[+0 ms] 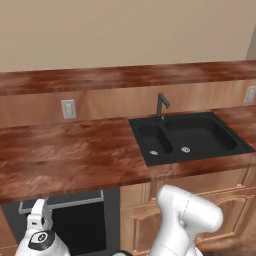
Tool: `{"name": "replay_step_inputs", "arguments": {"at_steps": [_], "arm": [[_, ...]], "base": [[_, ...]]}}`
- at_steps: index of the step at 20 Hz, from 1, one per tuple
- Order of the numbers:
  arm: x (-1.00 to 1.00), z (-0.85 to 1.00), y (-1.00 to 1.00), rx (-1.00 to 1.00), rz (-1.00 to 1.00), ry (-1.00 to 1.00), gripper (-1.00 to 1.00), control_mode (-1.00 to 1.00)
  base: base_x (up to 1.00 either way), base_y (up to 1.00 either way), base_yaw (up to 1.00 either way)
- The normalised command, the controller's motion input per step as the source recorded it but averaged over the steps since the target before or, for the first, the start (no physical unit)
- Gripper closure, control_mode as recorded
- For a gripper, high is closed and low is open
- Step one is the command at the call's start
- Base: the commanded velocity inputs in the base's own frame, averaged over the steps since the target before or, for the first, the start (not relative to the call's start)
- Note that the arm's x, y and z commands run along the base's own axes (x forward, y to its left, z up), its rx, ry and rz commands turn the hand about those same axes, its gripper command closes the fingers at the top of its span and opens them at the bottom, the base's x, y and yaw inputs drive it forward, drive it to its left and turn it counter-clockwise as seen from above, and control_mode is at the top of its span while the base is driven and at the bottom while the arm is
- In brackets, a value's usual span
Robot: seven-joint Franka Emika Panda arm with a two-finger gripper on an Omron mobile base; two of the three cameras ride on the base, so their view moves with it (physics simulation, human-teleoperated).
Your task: Open the dishwasher door and pull out the top rack.
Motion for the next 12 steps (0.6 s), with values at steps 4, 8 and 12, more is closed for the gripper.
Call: {"name": "replay_step_inputs", "arguments": {"at_steps": [4,8,12], "arm": [[0.51,-0.76,0.00,0.00,0.00,0.00,-1.00,-1.00],[0.31,-0.61,0.00,0.00,0.00,0.00,-1.00,-1.00],[0.22,-0.35,0.00,0.00,0.00,-0.03,-1.00,-1.00]], "base": [[0.00,0.00,0.00],[0.00,0.00,0.00],[0.00,0.00,0.00]]}}
